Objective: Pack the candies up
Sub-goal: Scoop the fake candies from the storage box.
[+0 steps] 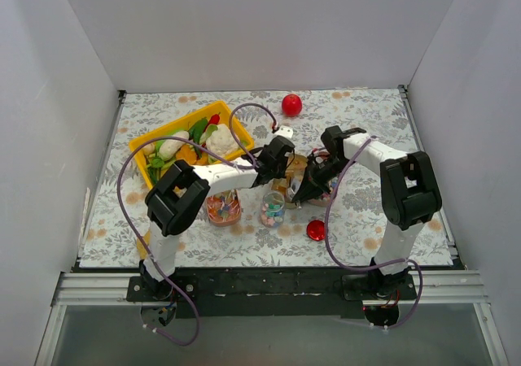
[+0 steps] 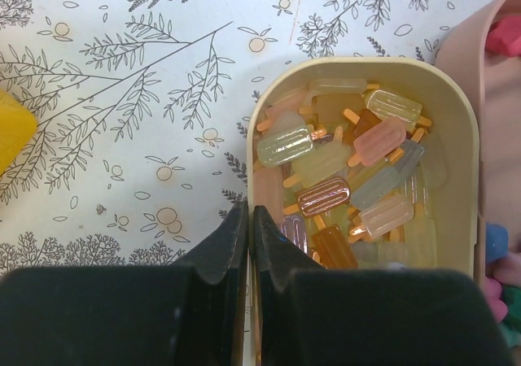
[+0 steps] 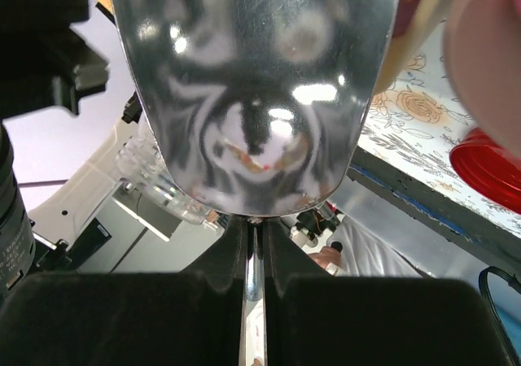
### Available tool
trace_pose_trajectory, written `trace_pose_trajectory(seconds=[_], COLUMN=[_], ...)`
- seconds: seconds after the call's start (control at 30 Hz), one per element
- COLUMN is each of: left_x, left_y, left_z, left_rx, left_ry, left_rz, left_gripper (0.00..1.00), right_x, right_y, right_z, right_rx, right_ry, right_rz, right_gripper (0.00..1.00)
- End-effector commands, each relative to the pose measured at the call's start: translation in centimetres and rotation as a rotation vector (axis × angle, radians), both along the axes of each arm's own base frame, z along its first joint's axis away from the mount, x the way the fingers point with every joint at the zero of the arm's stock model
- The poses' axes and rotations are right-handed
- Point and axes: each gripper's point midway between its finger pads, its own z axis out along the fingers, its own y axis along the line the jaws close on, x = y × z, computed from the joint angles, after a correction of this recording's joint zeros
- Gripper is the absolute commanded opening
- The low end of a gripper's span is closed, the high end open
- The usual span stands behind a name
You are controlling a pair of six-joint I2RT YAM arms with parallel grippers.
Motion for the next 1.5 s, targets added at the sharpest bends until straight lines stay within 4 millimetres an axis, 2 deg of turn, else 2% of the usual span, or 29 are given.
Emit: trace_pose_trajectory(seconds=[0.0, 0.1, 0.13, 0.2, 0.37, 0.47, 0.63, 0.8, 0.93, 1.27, 1.47], left_x=[-1.5, -1.5, -1.8, -1.9, -2.1, -1.9, -2.0, -2.0, -2.0, -2.3, -2.7], left_y=[-0.2, -0.8, -0.8, -1.4, -1.7, -1.6, -1.2, -0.7, -0.4, -0.3, -0.6], left_z=[1.4, 2.3, 2.1, 3.0, 3.3, 3.2, 3.3, 3.4, 3.4, 3.3, 3.3], left_rx=[-0.025, -0.056, -0.057, -0.087, -0.098, -0.081, -0.072, -0.058, -0.041, -0.064, -0.087], left_ry=[-0.024, -0.051, -0.049, -0.071, -0.098, -0.108, -0.117, -0.130, -0.141, -0.133, -0.115], left_rz=[-0.086, -0.127, -0.139, -0.165, -0.187, -0.176, -0.165, -0.151, -0.142, -0.129, -0.138], left_gripper=[0.00, 0.00, 0.00, 0.00, 0.00, 0.00, 0.00, 0.00, 0.00, 0.00, 0.00], right_x=[-0.3, -1.4, -1.7, -2.3, -3.5, -3.6, -3.6, -2.1, 0.1, 2.5, 3.4], right_y=[0.2, 0.1, 0.0, 0.4, 1.6, 2.2, 2.3, 2.4, 2.0, -2.0, -3.2], right_z=[0.6, 0.5, 0.4, 0.7, 0.6, 1.0, 0.5, -0.4, -0.7, -3.7, -5.2], right_rx=[0.012, 0.009, 0.007, 0.022, 0.039, 0.054, 0.043, 0.033, 0.013, -0.144, -0.226], right_ry=[0.027, 0.050, 0.056, 0.066, 0.097, 0.099, 0.119, 0.128, 0.099, 0.078, 0.037], right_rz=[0.013, 0.021, 0.024, 0.036, 0.074, 0.090, 0.089, 0.070, 0.050, 0.015, 0.041], right_gripper=[0.01, 0.01, 0.01, 0.01, 0.01, 0.01, 0.01, 0.01, 0.01, 0.01, 0.01])
